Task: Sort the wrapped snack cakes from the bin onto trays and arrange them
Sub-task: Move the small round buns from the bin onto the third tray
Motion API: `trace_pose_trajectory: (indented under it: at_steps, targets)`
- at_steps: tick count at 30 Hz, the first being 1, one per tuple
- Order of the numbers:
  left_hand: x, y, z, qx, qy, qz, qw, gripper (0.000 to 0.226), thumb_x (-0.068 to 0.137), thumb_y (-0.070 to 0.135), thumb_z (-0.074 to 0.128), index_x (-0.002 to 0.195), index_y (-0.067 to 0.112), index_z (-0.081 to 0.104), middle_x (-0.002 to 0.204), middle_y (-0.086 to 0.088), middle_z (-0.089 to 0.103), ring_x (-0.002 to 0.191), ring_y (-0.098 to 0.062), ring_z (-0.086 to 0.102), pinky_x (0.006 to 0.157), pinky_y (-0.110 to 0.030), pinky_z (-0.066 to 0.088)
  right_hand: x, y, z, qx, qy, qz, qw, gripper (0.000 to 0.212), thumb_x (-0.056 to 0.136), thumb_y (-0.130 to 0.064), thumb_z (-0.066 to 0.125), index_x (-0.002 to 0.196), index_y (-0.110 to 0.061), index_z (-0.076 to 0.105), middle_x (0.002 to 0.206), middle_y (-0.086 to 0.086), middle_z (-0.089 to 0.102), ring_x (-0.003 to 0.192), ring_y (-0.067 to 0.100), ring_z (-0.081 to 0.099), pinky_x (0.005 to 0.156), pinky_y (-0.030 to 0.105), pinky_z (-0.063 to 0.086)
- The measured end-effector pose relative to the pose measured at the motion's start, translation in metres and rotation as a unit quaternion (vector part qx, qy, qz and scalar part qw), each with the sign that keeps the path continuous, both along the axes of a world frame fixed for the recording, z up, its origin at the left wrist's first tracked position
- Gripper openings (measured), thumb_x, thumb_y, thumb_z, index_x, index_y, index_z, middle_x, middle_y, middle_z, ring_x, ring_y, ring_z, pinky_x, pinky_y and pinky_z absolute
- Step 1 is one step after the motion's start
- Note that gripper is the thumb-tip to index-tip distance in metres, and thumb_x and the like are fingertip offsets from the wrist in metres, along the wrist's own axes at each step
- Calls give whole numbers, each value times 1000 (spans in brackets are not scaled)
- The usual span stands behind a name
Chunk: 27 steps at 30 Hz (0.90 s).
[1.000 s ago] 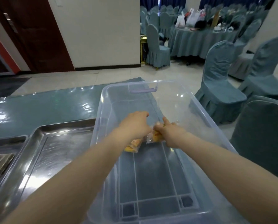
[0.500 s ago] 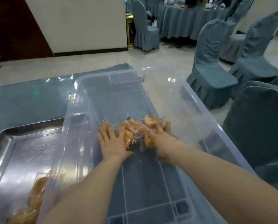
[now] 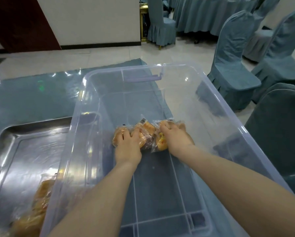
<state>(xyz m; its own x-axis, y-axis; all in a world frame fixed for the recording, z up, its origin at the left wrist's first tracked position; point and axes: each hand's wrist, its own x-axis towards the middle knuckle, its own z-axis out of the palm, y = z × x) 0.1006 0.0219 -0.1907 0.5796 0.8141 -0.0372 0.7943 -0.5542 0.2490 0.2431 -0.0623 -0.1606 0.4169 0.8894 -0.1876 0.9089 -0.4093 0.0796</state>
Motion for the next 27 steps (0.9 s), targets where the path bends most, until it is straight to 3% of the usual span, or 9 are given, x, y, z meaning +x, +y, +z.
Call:
trace_pose_trajectory:
  at_steps: [5,10,14,19,22,25,27]
  targets:
    - [-2,1,27,-33,-39,62,997,63,76,4,60,133,24,42,137,-8,42,123,-31,36,98,-39,39,0,2,25,75,67,-4,995,50,83,-6,61,126,-16,37,130,12,48,112,37,51,86,42,47]
    - [-2,7,80,-17,-125,62,990,58,78,15,64,132,21,43,130,-10,48,117,-34,41,95,-40,37,-4,-1,71,178,75,-1,981,55,78,-2,57,127,-21,39,124,8,49,103,37,56,75,38,45]
    - [-17,14,133,-2,-229,23,973,59,77,24,70,130,25,44,126,-6,51,111,-31,48,94,-40,42,-14,-15,115,271,122,-22,955,65,76,-7,59,130,-37,36,97,-1,45,83,29,55,64,31,37]
    - [-81,1,185,41,-379,-3,925,62,74,43,75,127,32,45,116,2,56,101,-18,54,82,-29,43,-53,-32,169,335,156,53,928,78,71,-14,71,128,-47,32,98,-8,44,85,18,47,74,32,39]
    - [-133,-18,206,-11,-477,13,879,71,68,49,78,128,43,39,119,8,55,99,-7,57,81,-23,46,-94,-35,191,366,164,108,910,85,69,-10,75,126,-51,28,106,-3,52,93,19,52,78,34,43]
    - [-189,-38,213,-14,-541,27,840,78,64,49,78,130,47,36,115,16,53,97,3,57,77,-14,49,-143,-29,205,422,187,141,876,74,73,-12,75,127,-45,35,106,0,56,91,16,53,76,29,44]
    - [-227,-45,210,4,-552,32,834,75,67,48,75,131,43,37,113,14,53,94,4,57,73,-12,48,-178,-24,213,452,209,167,851,65,77,-15,72,124,-45,38,103,-1,57,87,14,53,71,24,41]
